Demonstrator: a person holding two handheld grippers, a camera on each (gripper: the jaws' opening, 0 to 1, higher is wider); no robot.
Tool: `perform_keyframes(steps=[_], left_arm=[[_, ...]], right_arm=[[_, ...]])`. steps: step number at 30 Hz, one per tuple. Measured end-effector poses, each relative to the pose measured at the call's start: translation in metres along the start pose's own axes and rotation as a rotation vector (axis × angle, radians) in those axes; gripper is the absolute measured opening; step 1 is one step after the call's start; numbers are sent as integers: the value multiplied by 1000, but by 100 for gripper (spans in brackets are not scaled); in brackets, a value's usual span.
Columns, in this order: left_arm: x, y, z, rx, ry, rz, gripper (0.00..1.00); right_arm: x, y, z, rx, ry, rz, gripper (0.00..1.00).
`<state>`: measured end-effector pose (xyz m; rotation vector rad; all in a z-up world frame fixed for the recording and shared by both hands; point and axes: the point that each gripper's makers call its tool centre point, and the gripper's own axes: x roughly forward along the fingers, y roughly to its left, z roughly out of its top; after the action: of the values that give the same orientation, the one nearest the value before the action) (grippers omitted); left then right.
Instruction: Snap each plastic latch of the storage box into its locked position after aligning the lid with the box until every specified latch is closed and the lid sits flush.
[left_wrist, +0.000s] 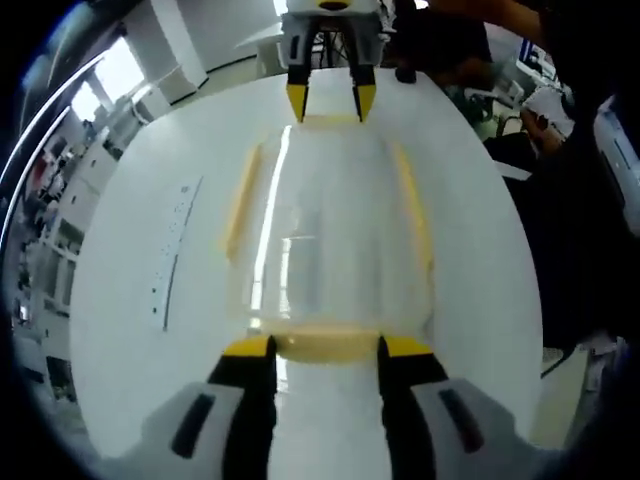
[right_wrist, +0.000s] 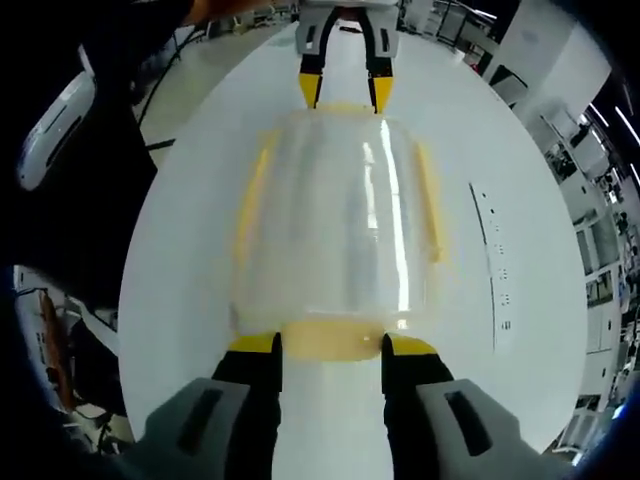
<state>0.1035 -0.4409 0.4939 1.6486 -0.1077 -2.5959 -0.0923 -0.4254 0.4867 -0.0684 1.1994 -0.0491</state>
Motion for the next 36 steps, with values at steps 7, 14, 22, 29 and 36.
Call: perform_keyframes(steps=[7, 14, 22, 29, 36], left_arm=[[-4, 11, -22, -9, 15, 2, 38], [-7, 18, -42, -19, 28, 3, 38], [-9, 24, -57, -24, 48, 11, 39], [-12, 28, -65, -28, 62, 10, 39], [-11, 30, -71, -24, 80, 8, 39]], right_arm=[[13, -10, 20, -3, 0, 2, 38], [25, -16, 33, -8, -5, 4, 38], [38, -22, 45, -18, 0, 6, 38], [44, -27, 52, -21, -4, 5, 38], [48, -29, 56, -26, 9, 9, 39]])
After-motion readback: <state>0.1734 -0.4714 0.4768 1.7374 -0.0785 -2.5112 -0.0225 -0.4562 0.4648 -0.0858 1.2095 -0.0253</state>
